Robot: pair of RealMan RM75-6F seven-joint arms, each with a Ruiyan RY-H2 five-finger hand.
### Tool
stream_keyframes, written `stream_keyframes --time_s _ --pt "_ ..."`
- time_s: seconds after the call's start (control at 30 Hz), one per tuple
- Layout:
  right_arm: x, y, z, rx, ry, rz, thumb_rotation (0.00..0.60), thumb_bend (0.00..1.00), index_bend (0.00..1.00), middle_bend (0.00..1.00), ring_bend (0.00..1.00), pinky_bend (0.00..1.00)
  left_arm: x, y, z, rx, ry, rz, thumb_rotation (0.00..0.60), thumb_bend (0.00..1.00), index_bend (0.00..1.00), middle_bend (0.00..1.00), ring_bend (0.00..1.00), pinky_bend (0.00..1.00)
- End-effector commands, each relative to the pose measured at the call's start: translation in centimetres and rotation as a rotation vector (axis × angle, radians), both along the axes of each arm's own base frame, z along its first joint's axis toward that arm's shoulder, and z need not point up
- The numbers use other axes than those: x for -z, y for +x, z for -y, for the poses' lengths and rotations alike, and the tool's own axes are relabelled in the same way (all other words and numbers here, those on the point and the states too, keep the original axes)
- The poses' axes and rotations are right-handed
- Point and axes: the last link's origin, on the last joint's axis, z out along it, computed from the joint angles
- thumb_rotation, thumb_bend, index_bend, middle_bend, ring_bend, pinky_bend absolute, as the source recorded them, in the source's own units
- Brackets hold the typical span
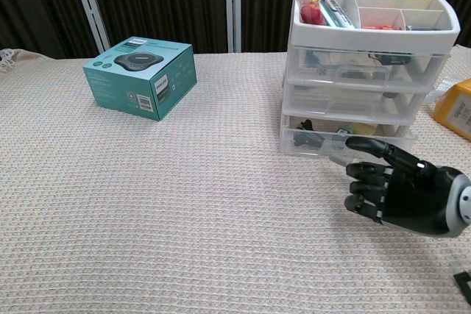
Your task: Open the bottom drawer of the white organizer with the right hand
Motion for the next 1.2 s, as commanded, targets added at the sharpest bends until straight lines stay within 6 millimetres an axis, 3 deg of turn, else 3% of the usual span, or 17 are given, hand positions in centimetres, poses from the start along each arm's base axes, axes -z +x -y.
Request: stream_keyframes --time_s 0.03,0.33,0.43,0.6,0.83,0.9,1.07,1.2 --pt "-1.4 -0.2 -2.4 -0.124 0.019 -0.122 0.600 0.20 0.21 0.78 0.85 0.68 -0.1 0.0 0.1 0.000 0.002 0.004 0.600 0.16 0.00 0.00 0.00 0.00" --pt "-4.9 -0.5 -4.6 -0.380 -0.032 -0.379 0.600 0.20 0.21 0.71 0.78 0.59 -0.4 0.3 0.5 0.016 0.012 0.010 0.600 0.16 0.00 0.00 0.00 0.00" --pt "-7.0 -1.1 -5.0 -0.476 -0.092 -0.528 0.600 0.20 0.21 0.68 0.76 0.55 -0.5 0.5 0.7 0.024 0.019 0.011 0.600 0.16 0.00 0.00 0.00 0.00" --pt "-8.7 -2.6 -5.4 -0.585 -0.157 -0.729 0.600 0.20 0.21 0.63 0.70 0.48 -0.6 0.6 0.9 0.030 0.024 0.011 0.600 0.16 0.00 0.00 0.00 0.00" --pt "-9.2 -5.2 -5.3 -0.708 -0.271 -1.020 0.600 0.19 0.21 0.60 0.66 0.48 -0.6 0.7 1.1 0.036 0.031 0.008 0.600 0.16 0.00 0.00 0.00 0.00" --pt "-9.1 -6.0 -4.9 -0.793 -0.325 -1.174 0.600 0.19 0.21 0.62 0.67 0.49 -0.7 0.8 1.1 0.038 0.034 0.009 0.600 0.16 0.00 0.00 0.00 0.00" --pt "-8.0 -6.8 -4.3 -0.895 -0.423 -1.444 0.600 0.18 0.18 0.74 0.77 0.58 -0.7 0.7 1.1 0.037 0.035 0.008 0.600 0.16 0.00 0.00 0.00 0.00" --pt "-7.0 -6.8 -3.8 -0.962 -0.426 -1.544 0.600 0.19 0.14 0.81 0.83 0.61 -0.7 0.6 1.0 0.035 0.038 0.007 0.600 0.16 0.00 0.00 0.00 0.00"
